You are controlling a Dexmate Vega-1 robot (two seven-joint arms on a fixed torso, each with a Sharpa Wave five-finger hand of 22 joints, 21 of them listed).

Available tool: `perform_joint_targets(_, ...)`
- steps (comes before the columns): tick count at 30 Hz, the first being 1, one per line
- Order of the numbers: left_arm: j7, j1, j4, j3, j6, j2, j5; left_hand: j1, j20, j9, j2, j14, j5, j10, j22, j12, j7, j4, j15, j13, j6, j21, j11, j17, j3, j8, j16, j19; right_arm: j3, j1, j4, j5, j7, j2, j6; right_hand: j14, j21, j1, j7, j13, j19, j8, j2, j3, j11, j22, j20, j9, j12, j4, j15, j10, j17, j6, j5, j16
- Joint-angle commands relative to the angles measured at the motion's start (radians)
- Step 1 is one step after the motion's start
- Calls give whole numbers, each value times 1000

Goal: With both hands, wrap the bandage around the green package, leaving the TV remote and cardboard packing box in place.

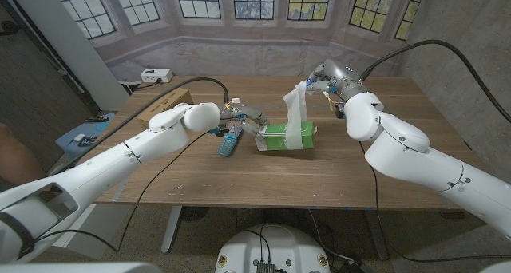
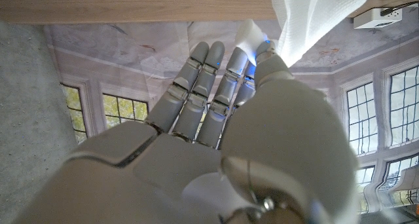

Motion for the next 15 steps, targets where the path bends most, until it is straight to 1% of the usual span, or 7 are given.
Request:
perform_joint_targets(1, 13, -20, 25, 9, 17, -18, 6, 2, 5, 1, 54, 2, 7, 1, 5, 1, 31, 5, 5, 3, 65, -1, 7, 2, 16, 142, 1, -2, -3, -18, -39, 23, -23, 3, -25, 6, 1, -7, -1, 1, -4, 4, 5, 1, -1, 4, -20, 4, -7, 2, -111, -1, 3, 0, 5, -1)
perform_joint_targets(10, 13, -41, 51, 20, 25, -30, 8, 1, 6, 2, 54, 1, 7, 2, 5, 1, 34, 5, 6, 3, 66, 0, 5, 3, 15, 142, 1, -2, -2, -25, -64, 44, -39, 1, -41, 6, 0, -7, 2, 1, -5, 3, 4, 0, -1, 4, -19, 4, -7, 0, -111, 1, 4, 0, 5, -1)
perform_joint_targets(12, 15, -45, 56, 22, 26, -33, 8, 1, 6, 2, 54, 1, 8, 3, 5, 1, 35, 5, 6, 3, 66, 0, 10, 2, 16, 142, 1, -2, -3, -28, -71, 47, -44, -3, -46, 6, 0, -7, 2, 1, -5, 4, 4, 0, 0, 4, -18, 4, -7, 0, -111, 1, 5, 0, 5, -1)
perform_joint_targets(15, 16, -50, 63, 25, 27, -36, 7, 1, 7, 1, 54, 2, 8, 3, 5, 1, 34, 5, 7, 3, 66, 0, 10, 2, 16, 142, 1, -2, 4, -36, -82, 58, -51, -6, -51, 7, 0, -8, 3, 2, -5, 3, 5, 0, 0, 4, -18, 4, -7, 0, -111, 0, 5, -1, 5, -1)
